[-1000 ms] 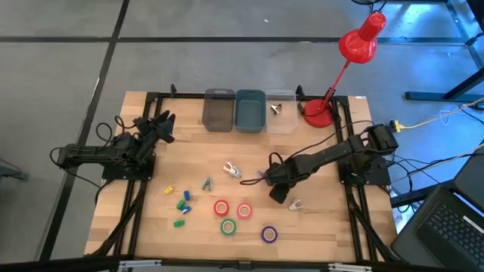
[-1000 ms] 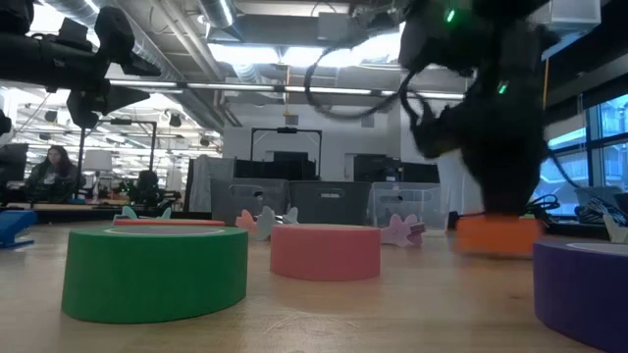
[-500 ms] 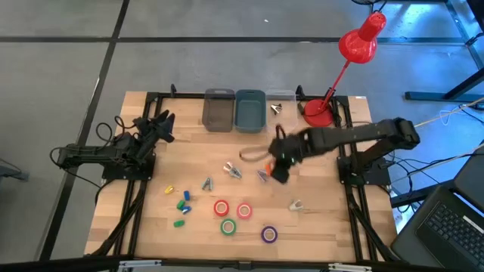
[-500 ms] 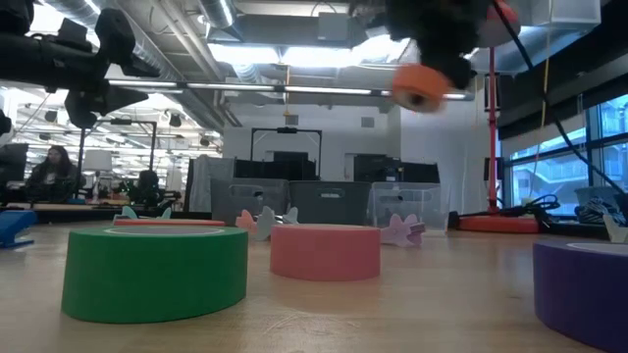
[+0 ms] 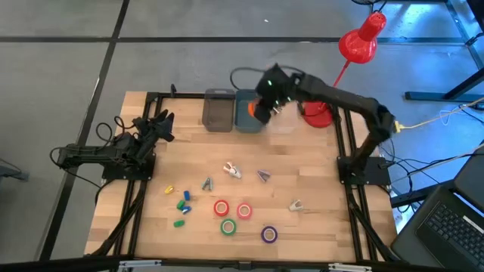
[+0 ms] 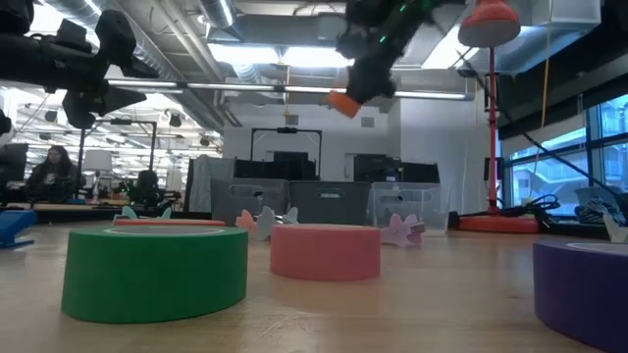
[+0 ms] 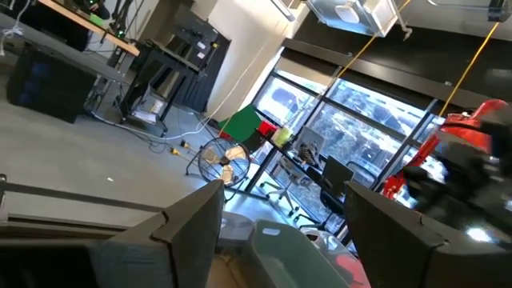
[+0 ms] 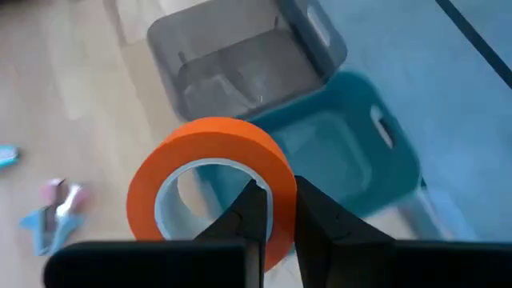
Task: Pick and place Stapler, Stapler remover, tape
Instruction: Put the orange tape into the green bin
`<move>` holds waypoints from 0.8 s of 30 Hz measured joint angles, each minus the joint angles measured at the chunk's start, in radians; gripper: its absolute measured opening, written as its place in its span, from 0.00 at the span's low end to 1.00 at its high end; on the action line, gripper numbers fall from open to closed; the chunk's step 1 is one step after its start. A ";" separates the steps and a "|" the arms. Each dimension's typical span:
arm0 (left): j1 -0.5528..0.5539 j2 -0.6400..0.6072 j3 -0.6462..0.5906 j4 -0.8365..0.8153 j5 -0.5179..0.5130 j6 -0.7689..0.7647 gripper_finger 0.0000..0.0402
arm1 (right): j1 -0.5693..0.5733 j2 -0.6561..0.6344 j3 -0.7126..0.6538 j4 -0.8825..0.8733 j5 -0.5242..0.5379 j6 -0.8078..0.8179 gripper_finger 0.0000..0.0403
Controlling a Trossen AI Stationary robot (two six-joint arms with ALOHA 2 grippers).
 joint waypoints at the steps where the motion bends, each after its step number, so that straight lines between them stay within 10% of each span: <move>1: 0.000 0.000 0.000 0.000 -0.001 0.000 0.61 | -0.019 0.039 0.039 -0.008 -0.022 -0.031 0.09; 13: 0.000 0.000 0.000 0.000 -0.003 -0.001 0.61 | -0.148 0.478 0.473 -0.244 -0.057 -0.214 0.09; 24: 0.000 0.000 0.000 -0.001 -0.016 0.001 0.62 | -0.167 0.643 0.516 -0.287 -0.088 -0.269 0.09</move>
